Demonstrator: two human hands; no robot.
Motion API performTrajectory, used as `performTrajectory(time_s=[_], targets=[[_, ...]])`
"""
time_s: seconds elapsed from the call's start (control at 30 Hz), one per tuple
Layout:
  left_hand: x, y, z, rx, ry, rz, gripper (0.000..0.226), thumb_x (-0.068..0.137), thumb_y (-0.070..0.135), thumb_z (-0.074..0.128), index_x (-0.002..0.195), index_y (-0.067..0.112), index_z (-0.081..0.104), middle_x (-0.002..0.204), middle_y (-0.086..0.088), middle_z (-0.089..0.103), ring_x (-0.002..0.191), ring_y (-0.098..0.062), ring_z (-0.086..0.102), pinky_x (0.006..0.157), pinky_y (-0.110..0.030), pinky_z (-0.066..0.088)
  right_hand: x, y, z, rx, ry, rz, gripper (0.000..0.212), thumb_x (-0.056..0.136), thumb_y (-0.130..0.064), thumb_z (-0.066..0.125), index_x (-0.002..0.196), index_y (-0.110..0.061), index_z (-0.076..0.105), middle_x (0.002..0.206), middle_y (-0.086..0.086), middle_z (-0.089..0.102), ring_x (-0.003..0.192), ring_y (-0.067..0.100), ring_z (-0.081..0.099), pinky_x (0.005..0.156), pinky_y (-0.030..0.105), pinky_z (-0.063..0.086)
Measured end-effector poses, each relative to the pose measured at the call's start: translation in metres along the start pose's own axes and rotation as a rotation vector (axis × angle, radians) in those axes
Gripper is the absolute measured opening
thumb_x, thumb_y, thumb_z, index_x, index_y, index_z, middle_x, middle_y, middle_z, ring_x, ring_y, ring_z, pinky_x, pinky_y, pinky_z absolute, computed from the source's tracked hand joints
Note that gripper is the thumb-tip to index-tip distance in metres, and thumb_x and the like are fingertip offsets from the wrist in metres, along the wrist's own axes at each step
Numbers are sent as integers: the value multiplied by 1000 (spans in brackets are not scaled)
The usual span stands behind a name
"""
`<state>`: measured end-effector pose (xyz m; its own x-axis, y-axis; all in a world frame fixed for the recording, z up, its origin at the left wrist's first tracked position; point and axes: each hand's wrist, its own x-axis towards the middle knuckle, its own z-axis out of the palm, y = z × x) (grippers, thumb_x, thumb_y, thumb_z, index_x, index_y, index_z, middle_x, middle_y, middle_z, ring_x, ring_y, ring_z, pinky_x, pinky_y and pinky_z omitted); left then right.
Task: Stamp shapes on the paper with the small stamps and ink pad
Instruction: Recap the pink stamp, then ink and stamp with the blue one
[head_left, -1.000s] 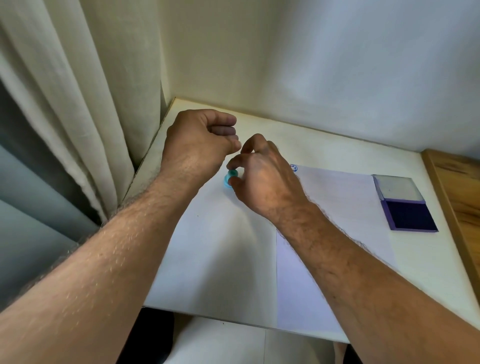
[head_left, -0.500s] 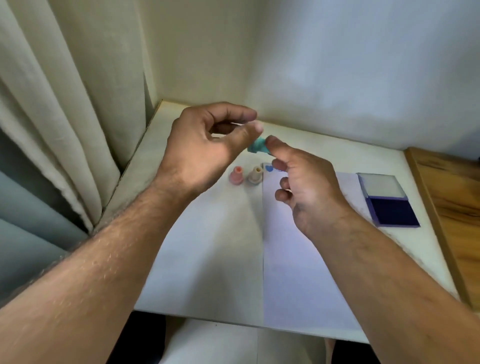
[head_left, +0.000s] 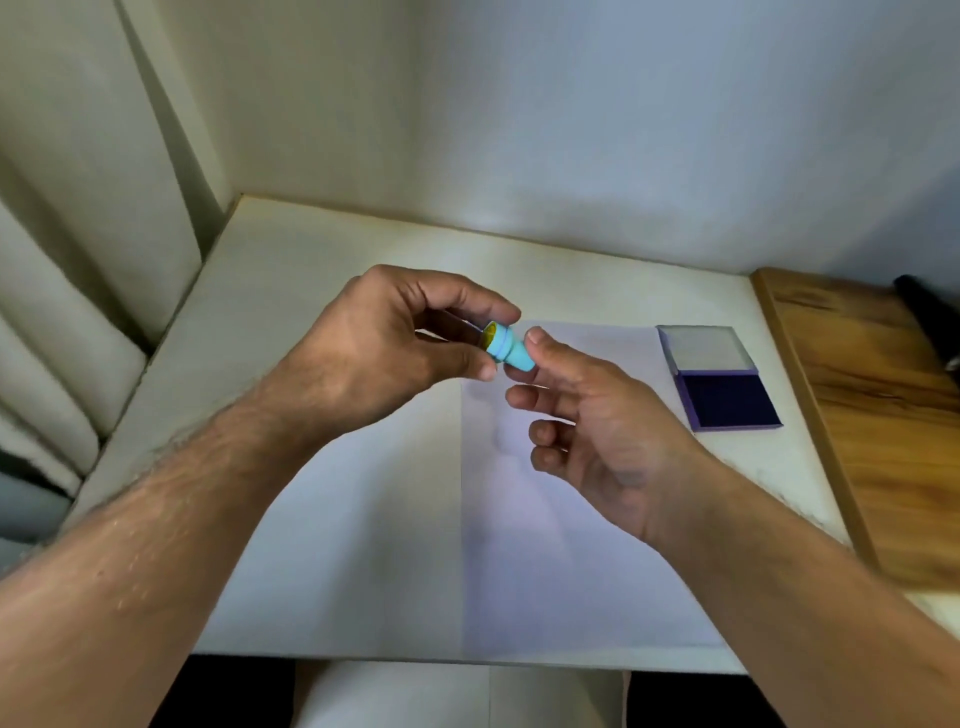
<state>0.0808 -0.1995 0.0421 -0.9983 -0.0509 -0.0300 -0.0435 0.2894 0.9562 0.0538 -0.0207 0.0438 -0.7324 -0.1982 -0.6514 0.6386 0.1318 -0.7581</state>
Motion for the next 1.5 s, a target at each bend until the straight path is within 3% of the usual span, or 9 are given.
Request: performTrajectory(time_s=[0.1, 0.3, 0.47, 0.63, 0.83, 0.97, 1.1, 1.33, 1.5], targets=[[2, -3, 2, 3, 11, -18, 37, 68, 0, 84, 96, 23, 77, 88, 3, 78, 83, -12, 73, 83, -27, 58, 8, 3, -2, 49, -82, 2, 35, 83, -45, 70, 99, -15, 76, 79, 2, 73, 60, 14, 44, 55, 26, 43], [2, -5, 6, 136, 36, -32, 30, 71, 14, 85, 96, 29, 78, 84, 13, 78, 81, -3, 73, 85, -39, 59, 23, 8, -3, 183, -149, 34, 31, 86, -34, 70, 104, -8, 72, 77, 5, 72, 55, 12, 48, 54, 23, 44], [4, -8, 7, 186, 25, -14, 31, 71, 17, 85, 95, 33, 77, 81, 20, 76, 75, 5, 72, 71, -11, 52, 28, 12, -5, 260, -177, 30, 28, 86, -32, 69, 98, -7, 71, 74, 5, 71, 53, 10, 51, 51, 21, 46], [14, -11, 9, 170, 22, -40, 31, 67, 15, 86, 92, 31, 77, 80, 21, 76, 73, 6, 71, 65, -5, 47, 32, 14, -11, 316, -204, 11, 26, 81, -27, 70, 92, -3, 72, 74, 7, 71, 51, 9, 54, 49, 19, 48], [21, -15, 14, 114, 45, -56, 29, 69, 14, 84, 90, 33, 78, 85, 16, 77, 85, -1, 73, 87, -27, 57, 40, 14, -19, 368, -228, -54, 28, 67, -15, 72, 93, -5, 76, 83, 15, 74, 56, 14, 61, 55, 22, 56], [23, -15, 9, -37, 93, 10, 38, 68, 20, 85, 102, 37, 75, 88, 3, 76, 77, -16, 72, 74, -26, 56, 40, 17, -26, 427, -238, -51, 23, 68, -13, 70, 89, -7, 78, 85, 16, 74, 59, 15, 62, 58, 24, 59], [16, -13, -5, -100, 221, 66, 35, 68, 10, 83, 100, 22, 75, 83, -10, 75, 75, -48, 67, 77, -49, 59, 39, 17, -27, 447, -231, -58, 25, 70, -10, 69, 94, -5, 76, 87, 17, 74, 58, 16, 63, 57, 25, 59], [8, -29, -27, 253, 431, -211, 21, 70, 25, 85, 76, 21, 66, 87, 11, 77, 80, -7, 75, 80, -35, 60, 37, 16, -20, 444, -231, -85, 26, 71, -9, 70, 97, -4, 74, 91, 18, 74, 61, 17, 64, 59, 25, 58], [1, -35, -30, 591, 252, -407, 25, 77, 35, 79, 97, 30, 66, 97, 16, 71, 81, -1, 64, 69, -20, 47, 37, 15, -14, 428, -240, -97, 21, 72, -9, 70, 92, -7, 76, 92, 16, 74, 60, 17, 64, 59, 25, 58]])
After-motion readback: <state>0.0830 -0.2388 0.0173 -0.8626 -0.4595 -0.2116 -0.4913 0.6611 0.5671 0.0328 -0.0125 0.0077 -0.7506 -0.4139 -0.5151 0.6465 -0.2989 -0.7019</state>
